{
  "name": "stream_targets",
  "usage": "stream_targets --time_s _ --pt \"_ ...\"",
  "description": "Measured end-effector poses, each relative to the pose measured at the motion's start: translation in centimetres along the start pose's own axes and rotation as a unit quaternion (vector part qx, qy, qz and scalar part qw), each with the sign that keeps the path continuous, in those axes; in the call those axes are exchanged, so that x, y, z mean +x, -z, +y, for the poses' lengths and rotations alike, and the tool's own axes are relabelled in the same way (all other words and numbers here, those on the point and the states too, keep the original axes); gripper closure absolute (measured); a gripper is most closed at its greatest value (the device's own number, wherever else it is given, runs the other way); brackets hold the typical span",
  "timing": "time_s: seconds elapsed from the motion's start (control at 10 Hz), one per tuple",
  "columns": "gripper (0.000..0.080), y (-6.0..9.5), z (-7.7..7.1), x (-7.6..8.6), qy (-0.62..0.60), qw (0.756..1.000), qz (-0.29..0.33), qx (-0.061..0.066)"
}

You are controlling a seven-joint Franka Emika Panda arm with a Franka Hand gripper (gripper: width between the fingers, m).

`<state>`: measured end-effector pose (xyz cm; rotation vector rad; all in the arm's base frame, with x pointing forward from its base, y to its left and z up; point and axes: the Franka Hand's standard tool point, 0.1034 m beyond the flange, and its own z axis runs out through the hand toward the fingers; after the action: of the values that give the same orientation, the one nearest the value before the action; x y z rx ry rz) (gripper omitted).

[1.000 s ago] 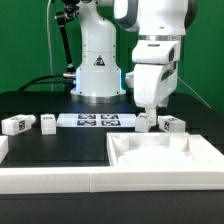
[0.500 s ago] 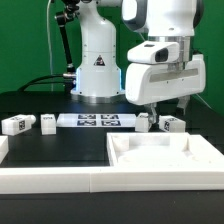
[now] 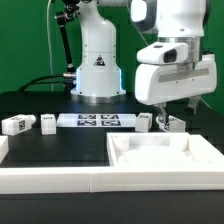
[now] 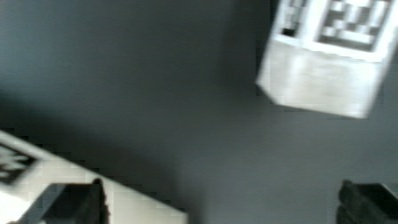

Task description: Assemble square table

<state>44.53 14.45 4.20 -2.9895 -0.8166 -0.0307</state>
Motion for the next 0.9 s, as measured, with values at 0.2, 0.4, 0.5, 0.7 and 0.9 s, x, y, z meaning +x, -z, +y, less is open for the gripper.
stream_targets --time_s 0.2,0.4,0.5,0.7,0.9 --pt "0.0150 -0.4 -0.3 -0.4 0.000 1.000 -0.016 0.004" --pt "0.0150 -0.5 -0.4 -0.6 0.002 0.999 -0.032 0.007" --pt "0.0150 -0.4 -0.6 -0.9 0.000 0.998 -0.063 0.010" --pt "0.0150 -0.2 -1.3 -1.1 -0.017 0.990 -0.138 0.016" --pt "0.0150 -0.4 -1.8 -1.9 -0.025 0.980 -0.194 0.022"
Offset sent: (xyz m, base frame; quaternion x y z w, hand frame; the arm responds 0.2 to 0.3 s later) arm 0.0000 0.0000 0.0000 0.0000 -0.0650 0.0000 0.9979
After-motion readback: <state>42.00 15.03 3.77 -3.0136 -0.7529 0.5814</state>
